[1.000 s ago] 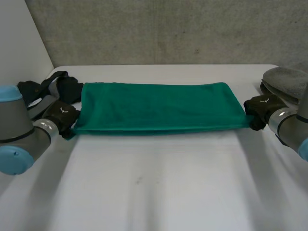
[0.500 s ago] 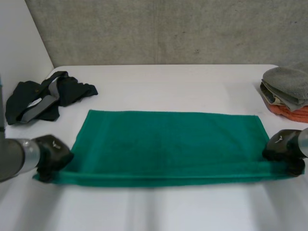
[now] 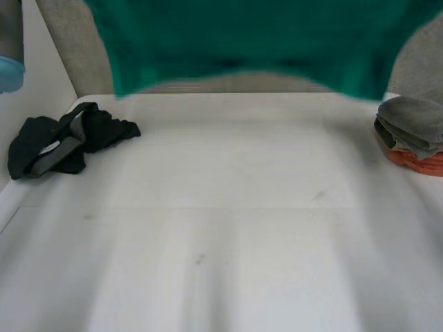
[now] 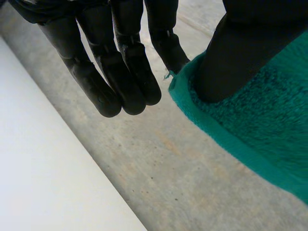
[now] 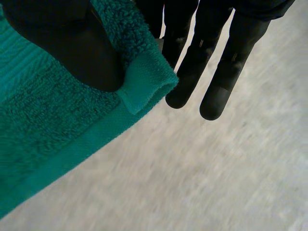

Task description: Fold the laundry.

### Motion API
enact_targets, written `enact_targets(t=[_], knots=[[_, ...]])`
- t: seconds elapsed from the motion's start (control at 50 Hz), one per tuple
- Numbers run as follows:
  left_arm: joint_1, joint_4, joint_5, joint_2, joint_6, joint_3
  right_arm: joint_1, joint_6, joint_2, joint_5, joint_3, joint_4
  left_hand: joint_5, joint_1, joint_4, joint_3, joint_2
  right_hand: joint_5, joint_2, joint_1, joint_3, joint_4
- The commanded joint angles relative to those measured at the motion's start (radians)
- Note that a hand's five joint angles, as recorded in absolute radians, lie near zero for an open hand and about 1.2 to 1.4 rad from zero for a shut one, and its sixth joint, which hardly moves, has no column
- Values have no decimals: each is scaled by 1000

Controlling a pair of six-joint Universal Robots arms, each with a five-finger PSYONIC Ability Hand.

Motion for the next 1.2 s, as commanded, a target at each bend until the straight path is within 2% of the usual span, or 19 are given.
enact_targets(t=[0.02, 0.16, 0.26, 0.42, 0.5, 0.58, 0.6, 0.7, 0.78, 0.96, 1.08, 1.16, 1.2], knots=[[14, -75, 0, 6, -7, -110, 15, -4, 26, -63, 12, 88, 239, 242, 202, 209, 201, 218, 226, 278, 208, 201], [25, -83, 41, -19, -6, -303, 20, -15, 114, -126, 13, 255, 239, 242, 202, 209, 201, 218, 226, 278, 208, 201], [31, -71, 64, -78, -1, -440, 20, -59, 236, -185, 55, 393, 239, 242, 202, 209, 201, 218, 226, 278, 208, 201], [36, -51, 86, -132, 11, -599, -3, -136, 374, -202, 113, 467, 239, 242, 202, 209, 201, 218, 226, 278, 208, 201], [40, -9, 118, -122, 37, -665, -18, -147, 382, -202, 145, 508, 239, 242, 202, 209, 201, 218, 226, 278, 208, 201], [37, 12, 141, -88, 48, -719, -25, -136, 352, -198, 182, 543, 239, 242, 202, 209, 201, -215, -207, -155, -226, -232], [36, 12, 144, -82, 46, -725, -26, -133, 343, -196, 191, 548, 239, 242, 202, 209, 201, -260, -252, -200, -271, -277], [34, 15, 150, -45, 40, -752, -37, -135, 275, -196, 277, 516, 239, 242, 202, 209, 201, -369, -361, -309, -380, -386], [40, 17, 150, -20, 26, -765, -46, -145, 224, -202, 369, 419, 239, 242, 202, 209, 201, -407, -399, -347, -418, -424], [60, 12, 161, -8, 13, -772, -65, -230, 160, -314, 573, 203, 239, 242, 202, 209, 201, -416, -408, -356, -427, -433], [62, 5, 161, -6, 6, -773, -66, -234, 152, -374, 633, 166, 239, 242, 202, 209, 201, -411, -402, -350, -421, -427], [63, -11, 161, -5, -3, -773, -68, -238, 164, -405, 647, 155, 239, 242, 202, 209, 201, -273, -265, -213, -283, -290], [63, -18, 161, 0, -6, -775, -69, -233, 169, -415, 645, 157, 239, 242, 202, 209, 201, -21, -13, 39, -32, -38]])
